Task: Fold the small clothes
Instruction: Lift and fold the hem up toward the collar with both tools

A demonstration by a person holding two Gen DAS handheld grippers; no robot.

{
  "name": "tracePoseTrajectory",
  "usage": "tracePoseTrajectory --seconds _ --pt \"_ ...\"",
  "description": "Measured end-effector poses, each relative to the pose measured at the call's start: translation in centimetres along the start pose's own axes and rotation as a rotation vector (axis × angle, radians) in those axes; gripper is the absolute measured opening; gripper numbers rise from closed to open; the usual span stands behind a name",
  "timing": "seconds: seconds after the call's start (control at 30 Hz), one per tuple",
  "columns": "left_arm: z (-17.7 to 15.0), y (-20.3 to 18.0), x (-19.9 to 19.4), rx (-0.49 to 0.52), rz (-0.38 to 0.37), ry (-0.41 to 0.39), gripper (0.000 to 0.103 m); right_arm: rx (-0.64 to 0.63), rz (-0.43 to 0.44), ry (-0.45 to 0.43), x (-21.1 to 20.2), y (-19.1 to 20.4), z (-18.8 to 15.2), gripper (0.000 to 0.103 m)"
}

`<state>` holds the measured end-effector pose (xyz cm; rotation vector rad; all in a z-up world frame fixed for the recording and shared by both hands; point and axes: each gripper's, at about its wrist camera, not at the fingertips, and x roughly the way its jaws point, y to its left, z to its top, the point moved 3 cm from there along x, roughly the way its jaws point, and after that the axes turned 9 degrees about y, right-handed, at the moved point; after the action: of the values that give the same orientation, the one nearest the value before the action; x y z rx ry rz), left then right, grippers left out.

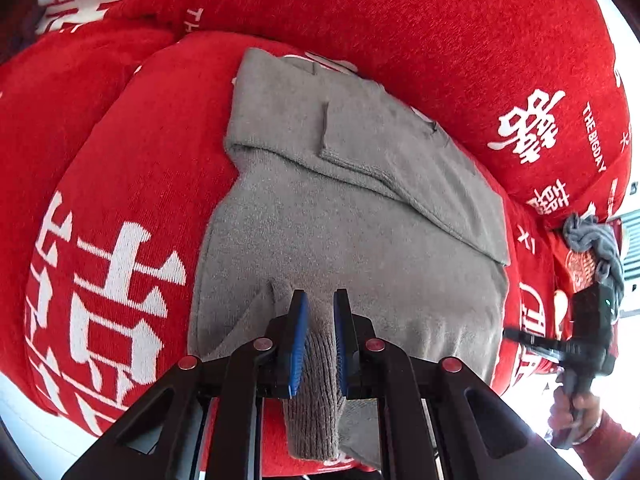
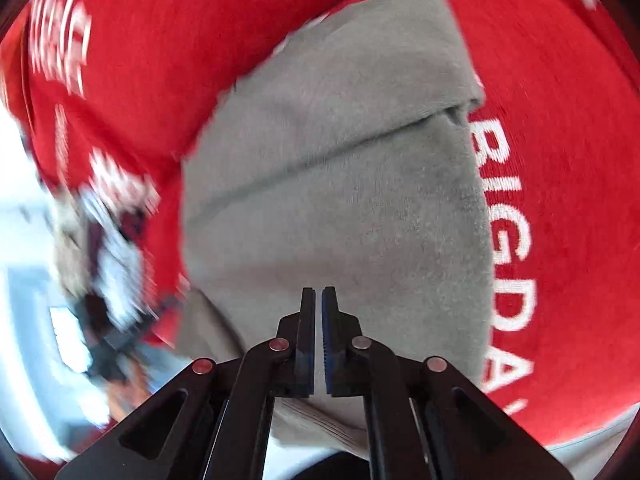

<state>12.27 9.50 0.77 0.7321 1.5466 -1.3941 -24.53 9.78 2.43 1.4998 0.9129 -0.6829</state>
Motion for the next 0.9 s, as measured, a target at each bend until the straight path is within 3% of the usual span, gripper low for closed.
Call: tracePoseTrajectory --seconds 0.03,0.07,0.13,0.2,0.23,0.27,0.3,0.33,0.4,0.43,0.47,0.5,0.53,0.57,0.6,0.73,0.83,0.9 --pt "-0.2 0.1 0.5 0.003 0.003 0.027 0.014 -0.069 -0.051 0.045 0.5 1.0 -1.2 0.019" --pt "-0.4 -0.2 1.0 0.001 0.011 0.048 0.014 -0.133 -0.085 0.074 1.0 1.8 -2.5 0.044" --pt "-1.3 -0.1 1.6 0.001 0.021 0.091 0.014 -0.298 -0.161 0.132 2.0 3.9 -5.0 0.072" --pt "-2.4 0.0 1.6 0.000 0.014 0.116 0.014 -0.450 -0.261 0.187 3.2 5.4 -7.4 0.072" --pt "-3.0 0.2 1.6 -0.005 0.015 0.129 0.027 -0.494 -0.297 0.203 3.6 5.8 -8.0 0.072" --pt "-3.6 0.4 1.4 -0.016 0.017 0.143 0.061 -0.541 -0.330 0.215 4.2 6.2 -8.7 0.072" --pt "-4.0 0.6 1.1 -0.024 0.028 0.138 0.075 -0.593 -0.356 0.233 5.0 6.5 -9.3 0.072" --pt "-4.5 0.6 0.5 -0.022 0.037 0.109 0.082 -0.617 -0.373 0.245 5.6 6.5 -9.5 0.072" --pt "-5.1 0.5 0.0 0.003 0.016 0.125 0.082 -0.671 -0.426 0.287 7.4 7.0 -9.7 0.071" --pt "-5.4 0.5 0.2 0.005 0.016 0.147 0.082 -0.692 -0.446 0.313 8.2 7.1 -9.9 0.060" --pt "-5.7 0.5 0.7 0.003 0.005 0.175 0.082 -0.712 -0.457 0.345 8.9 7.2 -10.3 0.032" --pt "-5.9 0.4 1.2 0.004 -0.007 0.200 0.080 -0.720 -0.466 0.349 9.0 7.2 -10.6 0.022" --pt "-6.1 0.2 1.7 0.014 -0.013 0.215 0.062 -0.726 -0.469 0.336 8.6 7.4 -10.8 0.017" --pt "-6.2 -0.1 2.0 0.027 -0.017 0.223 0.026 -0.730 -0.470 0.322 8.3 7.4 -10.9 0.010" --pt "-6.2 -0.3 2.4 0.038 -0.025 0.238 0.010 -0.729 -0.467 0.298 7.3 7.7 -11.2 0.010" --pt "-5.7 -1.3 0.7 0.018 -0.129 0.171 0.008 -0.695 -0.464 0.194 3.6 9.1 -10.4 0.009" --pt "-3.9 -1.9 -1.9 -0.017 -0.190 0.085 0.008 -0.655 -0.486 0.079 0.5 10.3 -7.6 0.009" --pt "-2.1 -2.2 -2.9 -0.015 -0.187 0.041 0.008 -0.613 -0.500 -0.004 -1.3 10.5 -5.3 0.009"
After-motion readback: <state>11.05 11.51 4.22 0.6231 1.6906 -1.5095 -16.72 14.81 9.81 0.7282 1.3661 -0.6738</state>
